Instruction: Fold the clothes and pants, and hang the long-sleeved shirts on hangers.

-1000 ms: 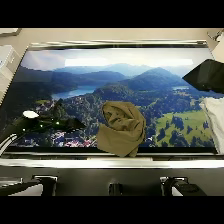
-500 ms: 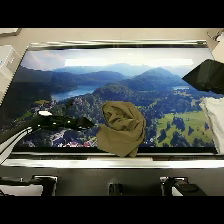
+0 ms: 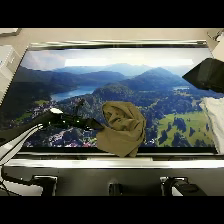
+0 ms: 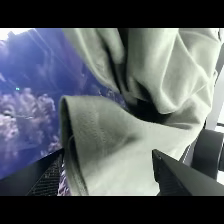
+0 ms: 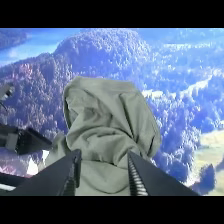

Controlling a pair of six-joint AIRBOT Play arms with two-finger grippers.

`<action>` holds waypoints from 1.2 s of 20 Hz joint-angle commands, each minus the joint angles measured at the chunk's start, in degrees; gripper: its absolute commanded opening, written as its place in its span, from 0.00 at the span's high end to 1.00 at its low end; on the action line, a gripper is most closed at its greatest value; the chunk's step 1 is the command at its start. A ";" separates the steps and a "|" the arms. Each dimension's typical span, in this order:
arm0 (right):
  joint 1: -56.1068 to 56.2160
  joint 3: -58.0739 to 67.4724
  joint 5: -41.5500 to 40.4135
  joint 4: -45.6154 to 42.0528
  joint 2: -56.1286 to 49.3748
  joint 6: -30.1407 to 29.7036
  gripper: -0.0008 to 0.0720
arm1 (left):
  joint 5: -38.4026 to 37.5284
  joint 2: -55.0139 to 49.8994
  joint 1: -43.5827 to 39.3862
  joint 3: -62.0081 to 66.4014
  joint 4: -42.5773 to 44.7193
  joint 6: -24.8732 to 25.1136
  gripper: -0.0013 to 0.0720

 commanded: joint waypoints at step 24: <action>-14.91 -33.38 -9.75 18.53 -28.37 -26.25 0.44 | -0.61 -0.26 -2.60 3.13 -0.15 -6.47 0.95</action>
